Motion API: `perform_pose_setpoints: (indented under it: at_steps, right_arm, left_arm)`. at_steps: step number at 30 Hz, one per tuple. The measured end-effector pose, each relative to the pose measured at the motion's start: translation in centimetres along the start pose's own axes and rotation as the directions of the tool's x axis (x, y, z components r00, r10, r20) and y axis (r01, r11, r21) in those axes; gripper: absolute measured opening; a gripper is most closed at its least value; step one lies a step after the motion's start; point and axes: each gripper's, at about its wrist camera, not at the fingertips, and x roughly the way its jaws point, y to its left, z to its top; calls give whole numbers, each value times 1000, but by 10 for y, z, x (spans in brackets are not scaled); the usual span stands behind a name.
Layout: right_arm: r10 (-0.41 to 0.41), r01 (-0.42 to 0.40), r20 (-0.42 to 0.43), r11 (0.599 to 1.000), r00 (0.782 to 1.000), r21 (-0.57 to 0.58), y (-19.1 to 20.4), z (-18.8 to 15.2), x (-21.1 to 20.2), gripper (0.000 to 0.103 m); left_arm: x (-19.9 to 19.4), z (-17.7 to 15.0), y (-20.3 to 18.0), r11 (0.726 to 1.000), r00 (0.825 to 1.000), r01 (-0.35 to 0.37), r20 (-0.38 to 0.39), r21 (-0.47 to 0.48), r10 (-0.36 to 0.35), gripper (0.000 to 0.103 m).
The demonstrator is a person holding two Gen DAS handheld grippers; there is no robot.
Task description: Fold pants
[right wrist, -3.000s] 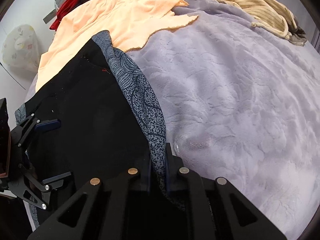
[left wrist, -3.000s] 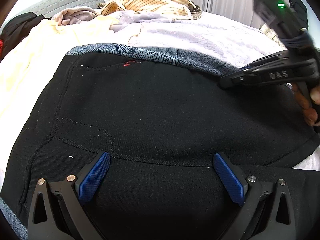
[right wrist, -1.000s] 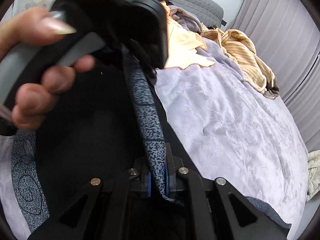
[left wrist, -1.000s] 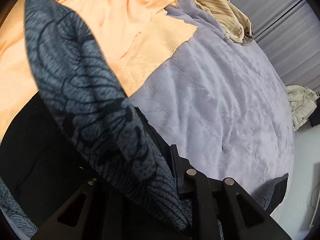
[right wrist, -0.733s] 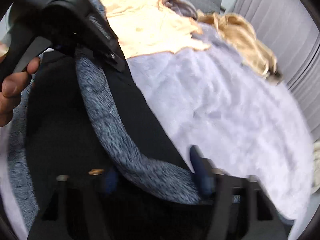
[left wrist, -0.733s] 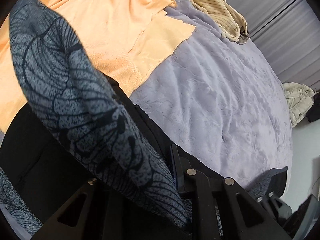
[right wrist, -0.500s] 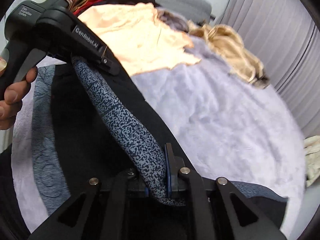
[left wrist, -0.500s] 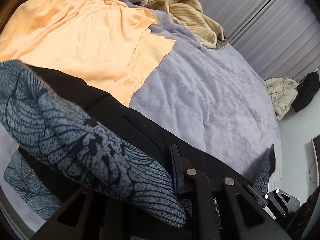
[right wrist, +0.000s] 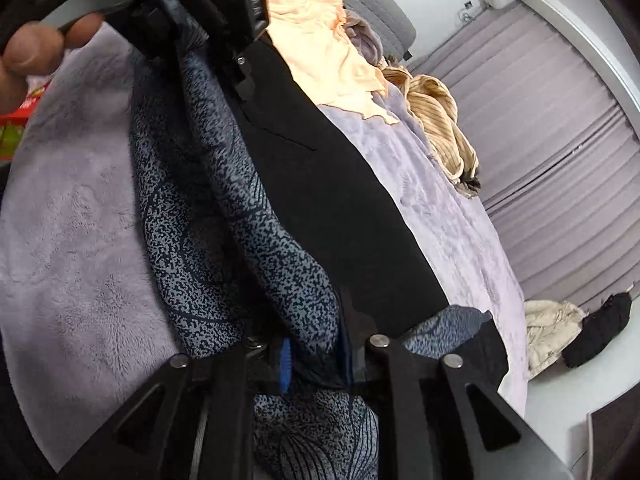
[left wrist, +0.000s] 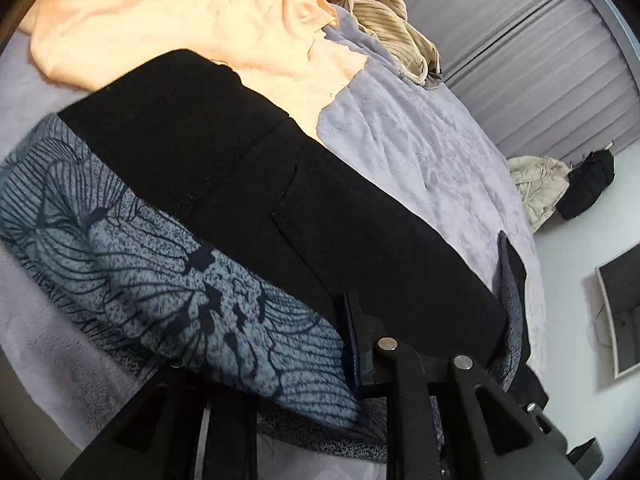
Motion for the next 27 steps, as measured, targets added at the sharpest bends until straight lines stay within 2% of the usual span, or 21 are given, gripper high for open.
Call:
perform_pose_setpoints:
  at_steps: [1,2,3,4,6,7,8,10,11,12,14,15,18,20,21,22,23,24,25,26,27]
  right_arm:
    - [9,-9,3,1000,1000,27,-5,-2,-4,49]
    - [25,-26,8,998,1000,60,-12,-4,-10,72]
    - [36,-38,20,995,999,91,-17,-7,-17,80]
    - [49,-53,35,990,998,130,-24,-11,-26,82]
    - [119,-136,76,953,990,270,-54,-20,-43,82]
    - [143,-170,101,922,985,349,-72,-26,-50,82]
    - [146,-185,121,882,982,433,-94,-33,-56,83]
    - [96,-150,124,805,988,574,-135,-48,-59,87]
    - [47,-97,93,750,994,655,-161,-55,-54,98]
    - [15,-48,54,715,998,697,-175,-58,-48,103]
    - [-55,106,-92,634,994,766,-212,-58,-15,103]
    - [-48,136,-136,623,990,770,-224,-53,5,103]
    - [14,152,-201,605,979,782,-239,-41,58,103]
    - [29,237,-322,613,946,753,-238,-28,97,103]
    - [49,296,-417,631,908,717,-238,-28,121,103]
    - [68,355,-522,659,850,663,-234,-29,145,103]
    - [90,394,-616,694,783,603,-228,-33,172,102]
    - [139,384,-651,709,746,592,-224,-45,181,96]
    - [195,350,-631,692,751,631,-221,-55,181,79]
    - [233,327,-593,654,770,682,-222,-64,175,53]
    - [228,341,-573,613,787,713,-227,-73,161,31]
  left_arm:
    - [-4,-4,-9,998,999,-36,10,46,35,22]
    - [-10,-8,-14,995,998,-61,19,75,60,22]
    - [-19,-15,-15,992,997,-80,25,98,78,23]
    - [-23,-20,-19,989,995,-93,29,114,91,23]
    - [-29,-28,-22,985,994,-109,27,132,107,43]
    - [-33,-32,-23,986,995,-99,23,132,97,66]
    - [-39,-37,-25,987,996,-89,34,131,86,76]
    - [-51,-47,-27,983,995,-92,60,161,83,76]
    - [-52,-51,-34,975,993,-107,69,193,96,76]
    - [-51,-52,-40,971,993,-110,70,210,98,76]
    - [-45,-52,-51,969,995,-92,53,230,82,76]
    - [-42,-51,-56,969,995,-96,43,228,89,76]
    - [-32,-53,-67,962,992,-124,20,243,123,76]
    - [-27,-55,-74,953,991,-131,9,273,134,76]
    - [-24,-56,-76,947,991,-127,-1,295,134,76]
    - [-22,-57,-78,940,989,-136,-5,311,145,76]
    - [-20,-57,-80,936,988,-145,-6,321,155,76]
    - [-20,-57,-81,934,988,-143,-7,327,154,76]
    - [-21,-57,-82,933,989,-135,-8,335,146,76]
    - [-22,-57,-83,931,990,-130,-8,341,141,76]
    - [-22,-57,-84,930,991,-123,-8,345,134,76]
